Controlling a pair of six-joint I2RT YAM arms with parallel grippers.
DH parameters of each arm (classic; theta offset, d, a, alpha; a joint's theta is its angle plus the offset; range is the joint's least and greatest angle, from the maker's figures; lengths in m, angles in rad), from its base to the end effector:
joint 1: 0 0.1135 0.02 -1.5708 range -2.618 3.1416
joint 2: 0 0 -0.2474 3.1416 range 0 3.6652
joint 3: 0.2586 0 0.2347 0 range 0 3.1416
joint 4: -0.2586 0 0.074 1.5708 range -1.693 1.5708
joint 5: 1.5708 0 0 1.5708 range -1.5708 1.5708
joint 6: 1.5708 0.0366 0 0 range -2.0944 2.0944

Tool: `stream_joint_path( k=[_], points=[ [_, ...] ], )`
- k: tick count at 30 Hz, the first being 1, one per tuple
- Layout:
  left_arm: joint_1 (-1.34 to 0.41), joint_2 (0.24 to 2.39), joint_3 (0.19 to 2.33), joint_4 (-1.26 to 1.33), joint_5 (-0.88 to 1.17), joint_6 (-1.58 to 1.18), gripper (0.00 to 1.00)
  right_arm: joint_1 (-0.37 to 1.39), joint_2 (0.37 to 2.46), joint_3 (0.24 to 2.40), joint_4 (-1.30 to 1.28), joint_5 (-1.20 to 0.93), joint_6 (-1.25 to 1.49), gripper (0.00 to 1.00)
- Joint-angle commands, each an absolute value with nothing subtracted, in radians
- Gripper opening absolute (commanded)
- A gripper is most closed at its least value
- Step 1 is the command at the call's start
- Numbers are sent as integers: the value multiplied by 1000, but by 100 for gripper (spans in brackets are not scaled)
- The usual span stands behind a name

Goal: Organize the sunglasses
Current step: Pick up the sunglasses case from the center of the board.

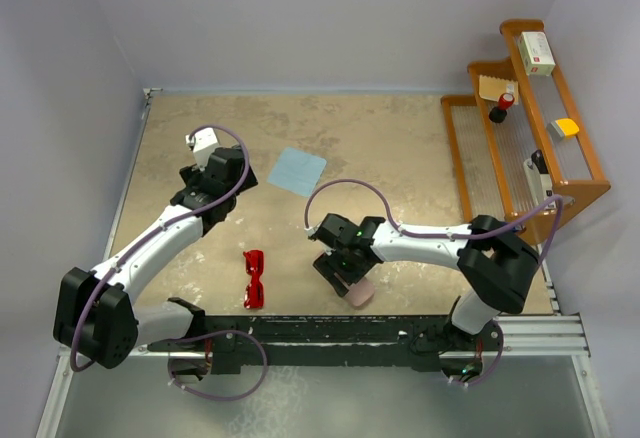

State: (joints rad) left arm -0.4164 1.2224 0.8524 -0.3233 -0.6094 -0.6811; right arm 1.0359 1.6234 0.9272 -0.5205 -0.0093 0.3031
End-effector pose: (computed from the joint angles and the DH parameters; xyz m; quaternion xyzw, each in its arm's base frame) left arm 0.2360 -0.0815 0.2535 -0.2403 0.8392 0.0203 0.4874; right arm 0.1444 0.2445 0.1574 -0.3534 0.9187 0.1129 0.1353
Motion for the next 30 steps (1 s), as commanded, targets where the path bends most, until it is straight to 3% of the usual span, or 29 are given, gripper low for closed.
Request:
stream_joint_path(
  k=[1,4,8,16,21,23,24,26,30],
  points=[
    [-410,1193,849,-307,-616,-700,100,1050,1660,913,-500,-32,319,52],
    [-411,1194,850,-308,-615,-700,100,1054,1660,920,-508,-23,326,33],
    [-410,1197,849,-305,-617,-701,100,1065,1658,929,-512,-13,335,0],
    [-410,1198,848,-303,-617,-699,100,1081,1661,921,-492,-28,347,0],
    [-410,1200,848,-301,-617,-696,100,1089,1668,927,-484,-36,351,7],
    [-410,1200,848,-300,-617,-695,100,1094,1672,931,-483,-27,361,25],
    [-411,1201,850,-300,-618,-694,100,1098,1674,936,-487,-26,362,28],
    [-410,1200,850,-300,-618,-693,100,1106,1679,947,-496,-13,366,18],
    [-410,1202,848,-299,-617,-693,100,1119,1690,964,-517,26,371,40]
  ],
)
